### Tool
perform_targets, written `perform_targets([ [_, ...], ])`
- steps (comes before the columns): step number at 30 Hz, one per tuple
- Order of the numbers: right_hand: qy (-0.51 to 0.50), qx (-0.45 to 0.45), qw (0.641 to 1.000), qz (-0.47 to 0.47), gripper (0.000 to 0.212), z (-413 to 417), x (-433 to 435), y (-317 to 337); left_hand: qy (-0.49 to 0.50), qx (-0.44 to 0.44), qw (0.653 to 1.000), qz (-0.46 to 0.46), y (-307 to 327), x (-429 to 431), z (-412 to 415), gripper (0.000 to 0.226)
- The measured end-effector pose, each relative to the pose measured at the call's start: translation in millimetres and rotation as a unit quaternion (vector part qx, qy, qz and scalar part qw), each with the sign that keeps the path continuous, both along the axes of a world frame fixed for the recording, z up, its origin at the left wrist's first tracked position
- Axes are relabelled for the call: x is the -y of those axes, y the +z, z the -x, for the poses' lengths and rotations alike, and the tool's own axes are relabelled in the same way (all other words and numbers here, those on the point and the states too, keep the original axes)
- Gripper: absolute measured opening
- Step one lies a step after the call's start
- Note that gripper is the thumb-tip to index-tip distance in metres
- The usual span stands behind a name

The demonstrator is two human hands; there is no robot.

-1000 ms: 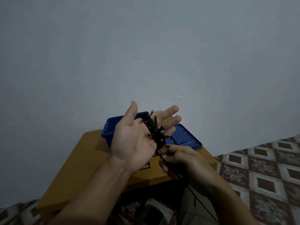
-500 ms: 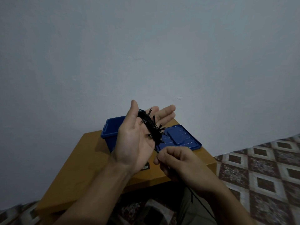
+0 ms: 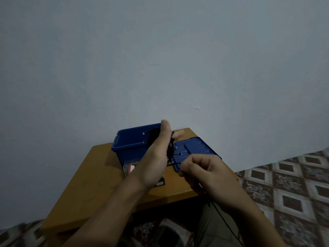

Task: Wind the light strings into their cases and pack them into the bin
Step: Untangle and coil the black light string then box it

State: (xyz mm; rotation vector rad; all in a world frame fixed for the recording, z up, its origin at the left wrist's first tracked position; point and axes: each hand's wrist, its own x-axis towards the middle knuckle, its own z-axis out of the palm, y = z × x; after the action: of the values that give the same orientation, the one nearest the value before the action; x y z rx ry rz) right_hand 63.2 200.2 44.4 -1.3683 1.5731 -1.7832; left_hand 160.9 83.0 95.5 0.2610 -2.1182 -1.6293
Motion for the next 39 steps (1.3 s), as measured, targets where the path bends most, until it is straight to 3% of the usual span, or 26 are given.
perform_targets([
  [2, -0.002, 0.013, 1.0, 0.013, 0.029, 0.2, 0.1, 0.5, 0.013, 0.011, 1.0, 0.016, -4.3, 4.3, 5.3, 0.047],
  [6, -0.013, 0.05, 0.997, 0.056, 0.026, 2.8, -1.0, 2.3, 0.058, 0.028, 0.998, -0.001, -13.5, 18.3, 23.2, 0.066],
  [10, -0.01, 0.047, 0.996, 0.081, 0.017, 2.7, -3.3, 3.4, -0.001, 0.089, 0.996, -0.002, -14.0, 26.9, 21.6, 0.119],
  [12, -0.007, 0.04, 0.995, 0.093, 0.016, 2.2, -3.4, 3.1, -0.034, 0.08, 0.996, 0.007, -15.3, 31.7, 15.5, 0.126],
  [14, -0.036, 0.017, 0.994, 0.106, 0.019, 1.4, -3.2, 3.6, -0.019, 0.095, 0.995, 0.013, -10.6, 30.0, 15.1, 0.116],
  [16, -0.075, -0.015, 0.989, 0.124, 0.019, 1.2, -2.2, 3.7, -0.022, 0.173, 0.983, 0.061, -1.4, 15.0, 14.3, 0.105],
  [20, -0.135, -0.058, 0.978, 0.148, 0.012, 2.8, 1.3, 2.1, -0.019, 0.17, 0.982, 0.083, 1.5, 5.2, -3.2, 0.099],
  [28, -0.083, -0.054, 0.966, 0.24, 0.011, -3.7, -1.9, 5.5, -0.081, 0.204, 0.975, 0.039, 9.5, 2.2, -9.2, 0.083],
  [35, -0.091, -0.036, 0.983, 0.154, 0.016, 3.3, 0.6, 1.4, -0.155, 0.191, 0.969, -0.007, 8.5, 5.9, -11.2, 0.081],
  [39, -0.087, 0.007, 0.988, 0.128, 0.007, 6.1, 4.9, -2.6, -0.207, 0.164, 0.961, -0.077, 8.2, 10.7, -10.6, 0.08],
])
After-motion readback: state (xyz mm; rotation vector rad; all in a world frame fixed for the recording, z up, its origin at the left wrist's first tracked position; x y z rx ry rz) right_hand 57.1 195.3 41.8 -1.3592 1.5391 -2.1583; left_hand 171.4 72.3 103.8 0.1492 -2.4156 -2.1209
